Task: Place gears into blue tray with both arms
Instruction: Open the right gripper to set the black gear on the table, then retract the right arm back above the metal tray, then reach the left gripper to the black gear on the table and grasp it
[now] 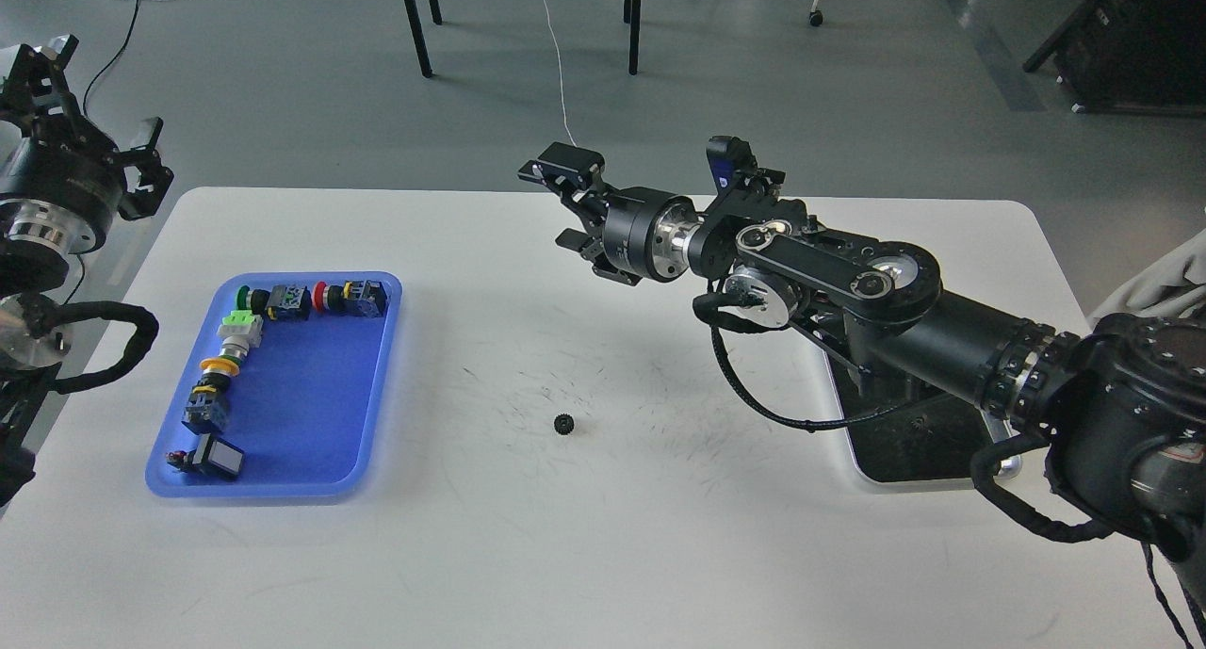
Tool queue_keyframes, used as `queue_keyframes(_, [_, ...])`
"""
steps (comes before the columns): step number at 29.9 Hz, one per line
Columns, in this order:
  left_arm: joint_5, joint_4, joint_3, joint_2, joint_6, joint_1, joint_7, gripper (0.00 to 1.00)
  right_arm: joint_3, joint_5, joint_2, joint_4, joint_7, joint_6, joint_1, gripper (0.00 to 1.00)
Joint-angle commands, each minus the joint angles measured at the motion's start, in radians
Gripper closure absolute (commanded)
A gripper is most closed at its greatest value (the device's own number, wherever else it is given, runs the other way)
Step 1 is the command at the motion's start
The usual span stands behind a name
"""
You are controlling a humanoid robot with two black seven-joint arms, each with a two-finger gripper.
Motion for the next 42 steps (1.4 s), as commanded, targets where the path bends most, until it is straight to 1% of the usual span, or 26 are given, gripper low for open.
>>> queue_keyframes(1, [0.013, -0.016, 0.008, 0.032, 0.004, 0.004, 0.001, 0.02, 0.172, 0.008, 0.000, 0.013, 0.006, -0.001, -0.059, 0.04])
queue_keyframes(3, [0.044, -0.035, 0.030, 0.055, 0.004, 0.004, 0.002, 0.02, 0.303, 0.009, 0.000, 0.034, 0.006, 0.001, -0.119, 0.04])
queue_keyframes(5, [0.069, -0.083, 0.053, 0.092, 0.004, 0.005, 0.004, 0.02, 0.452, 0.009, 0.000, 0.076, 0.002, 0.005, -0.194, 0.04])
queue_keyframes(8, [0.073, -0.167, 0.112, 0.156, 0.004, 0.025, 0.005, 0.02, 0.621, 0.073, -0.060, 0.140, -0.003, 0.050, -0.297, 0.04])
queue_keyframes(11, [0.092, -0.264, 0.178, 0.236, 0.004, 0.027, 0.005, 0.02, 0.704, 0.220, -0.165, 0.200, -0.005, 0.088, -0.386, 0.04])
queue_keyframes(13, [0.133, -0.347, 0.224, 0.297, 0.004, 0.027, 0.004, 0.02, 0.743, 0.323, -0.268, 0.223, -0.005, 0.117, -0.427, 0.04])
queue_keyframes(16, [0.214, -0.486, 0.267, 0.373, 0.004, 0.028, 0.005, 0.02, 0.792, 0.475, -0.382, 0.232, -0.005, 0.166, -0.496, 0.04])
queue_keyframes(19, [0.309, -0.612, 0.305, 0.428, 0.003, 0.027, 0.008, 0.02, 0.839, 0.560, -0.489, 0.251, -0.003, 0.212, -0.571, 0.04])
queue_keyframes(21, [0.390, -0.676, 0.330, 0.443, 0.001, 0.027, 0.013, 0.02, 0.874, 0.600, -0.528, 0.254, -0.003, 0.245, -0.636, 0.04])
queue_keyframes(23, [0.496, -0.709, 0.362, 0.436, 0.000, 0.028, 0.015, 0.02, 0.899, 0.624, -0.537, 0.255, -0.003, 0.278, -0.699, 0.04])
queue_keyframes(25, [0.639, -0.717, 0.403, 0.417, 0.001, 0.030, 0.015, 0.02, 0.919, 0.627, -0.537, 0.266, 0.001, 0.309, -0.759, 0.04])
queue_keyframes(27, [0.812, -0.715, 0.448, 0.367, 0.003, 0.028, 0.015, 0.02, 0.931, 0.633, -0.528, 0.278, 0.006, 0.328, -0.812, 0.04])
queue_keyframes(30, [1.044, -0.715, 0.474, 0.287, 0.001, 0.030, 0.015, 0.02, 0.944, 0.635, -0.520, 0.279, 0.009, 0.357, -0.857, 0.04])
queue_keyframes(33, [1.219, -0.714, 0.520, 0.221, 0.001, 0.028, 0.016, 0.02, 0.948, 0.644, -0.511, 0.271, 0.023, 0.358, -0.883, 0.04])
queue_keyframes(37, [1.452, -0.695, 0.561, 0.151, 0.003, 0.030, 0.018, 0.02, 0.950, 0.649, -0.511, 0.266, 0.025, 0.358, -0.899, 0.04])
queue_keyframes(42, [1.713, -0.620, 0.618, 0.045, 0.006, 0.030, 0.039, 0.02, 0.956, 0.649, -0.511, 0.252, 0.025, 0.358, -0.897, 0.04])
